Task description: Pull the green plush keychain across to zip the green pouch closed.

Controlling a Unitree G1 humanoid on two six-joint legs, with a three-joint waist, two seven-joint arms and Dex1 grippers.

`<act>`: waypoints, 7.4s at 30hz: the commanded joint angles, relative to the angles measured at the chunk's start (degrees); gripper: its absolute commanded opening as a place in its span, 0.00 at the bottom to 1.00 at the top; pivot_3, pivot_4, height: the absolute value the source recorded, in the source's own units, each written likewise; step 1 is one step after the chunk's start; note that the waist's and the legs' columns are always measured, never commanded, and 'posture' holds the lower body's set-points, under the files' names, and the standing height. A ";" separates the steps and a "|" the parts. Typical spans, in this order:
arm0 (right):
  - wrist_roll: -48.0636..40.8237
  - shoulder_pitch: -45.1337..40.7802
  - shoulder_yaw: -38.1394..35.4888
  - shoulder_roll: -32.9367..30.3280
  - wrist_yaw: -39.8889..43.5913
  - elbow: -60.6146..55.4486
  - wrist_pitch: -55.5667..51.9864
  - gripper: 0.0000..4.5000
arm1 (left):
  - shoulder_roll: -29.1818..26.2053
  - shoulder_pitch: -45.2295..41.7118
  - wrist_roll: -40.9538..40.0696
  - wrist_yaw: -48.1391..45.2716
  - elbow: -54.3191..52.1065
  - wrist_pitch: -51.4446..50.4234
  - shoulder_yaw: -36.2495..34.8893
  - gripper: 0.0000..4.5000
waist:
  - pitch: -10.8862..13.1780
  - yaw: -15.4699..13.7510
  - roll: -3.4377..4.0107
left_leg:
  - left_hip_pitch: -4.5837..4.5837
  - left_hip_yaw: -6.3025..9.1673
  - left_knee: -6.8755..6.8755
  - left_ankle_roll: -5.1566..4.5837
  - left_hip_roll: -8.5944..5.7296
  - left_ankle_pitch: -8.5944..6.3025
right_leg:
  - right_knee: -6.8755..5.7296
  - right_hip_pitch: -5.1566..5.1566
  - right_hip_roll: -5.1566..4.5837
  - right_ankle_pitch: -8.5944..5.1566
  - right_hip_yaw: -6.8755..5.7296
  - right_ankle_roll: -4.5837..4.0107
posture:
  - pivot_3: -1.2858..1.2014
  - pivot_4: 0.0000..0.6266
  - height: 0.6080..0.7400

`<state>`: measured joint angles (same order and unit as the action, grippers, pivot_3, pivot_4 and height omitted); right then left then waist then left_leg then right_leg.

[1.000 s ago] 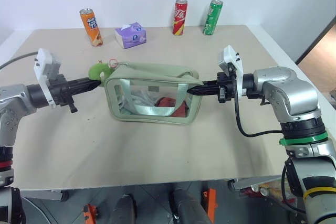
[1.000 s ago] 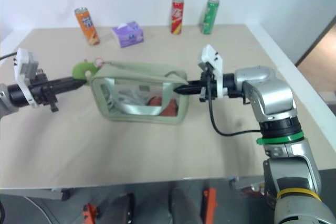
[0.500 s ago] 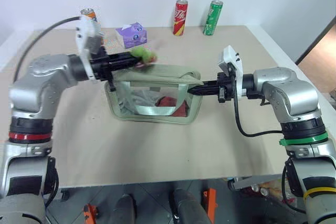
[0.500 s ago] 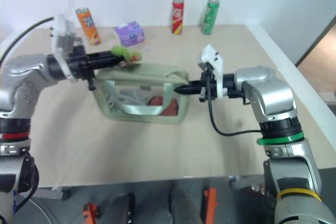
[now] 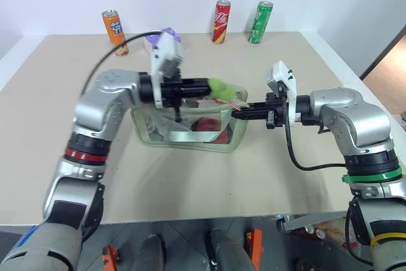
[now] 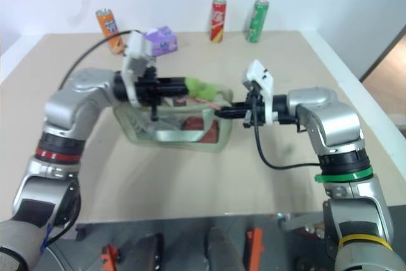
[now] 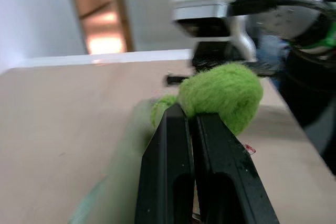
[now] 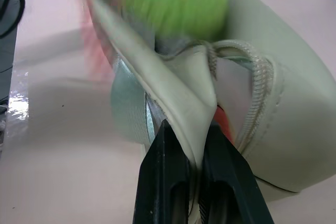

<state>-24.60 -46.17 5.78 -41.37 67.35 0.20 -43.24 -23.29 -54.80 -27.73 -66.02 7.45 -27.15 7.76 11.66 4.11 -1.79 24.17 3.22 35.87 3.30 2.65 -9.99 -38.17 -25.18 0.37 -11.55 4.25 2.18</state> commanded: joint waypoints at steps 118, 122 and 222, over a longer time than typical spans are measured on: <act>0.65 -2.68 0.73 0.33 2.07 1.06 2.74 0.00 | -18.85 30.82 -11.20 5.49 -9.62 -10.75 -20.04 0.02 | 0.01 0.32 0.00 | -0.07 -0.04 -0.24 -0.09 0.19 0.03 | 0.01 -0.13 0.19 0.00 0.04 -0.23 | 0.52 0.24 1.00; 1.00 -2.60 -0.19 0.91 0.95 1.83 4.02 0.00 | -18.62 30.76 -11.02 5.58 -9.36 -10.44 -19.78 0.02 | 0.01 0.32 0.00 | -0.07 -0.04 -0.24 -0.10 0.19 0.03 | 0.01 -0.13 0.19 0.00 0.04 -0.23 | 0.52 0.24 1.00; 12.92 -28.81 2.22 12.63 12.83 36.84 20.61 0.94 | -16.55 33.19 -11.21 7.77 -12.54 -9.54 -17.15 0.00 | 0.02 0.25 0.04 | -0.04 0.00 -0.25 -0.11 0.17 0.04 | 0.02 -0.13 0.18 0.03 0.02 -0.26 | 0.52 0.24 1.00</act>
<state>-10.94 -74.47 9.39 -28.27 79.91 39.07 -22.61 -39.33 -21.21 -39.23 -57.90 -5.06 -36.59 -9.54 11.68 4.35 -1.76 24.13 3.22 35.61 3.20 2.83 -9.95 -38.15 -25.32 0.55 -11.52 4.27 1.93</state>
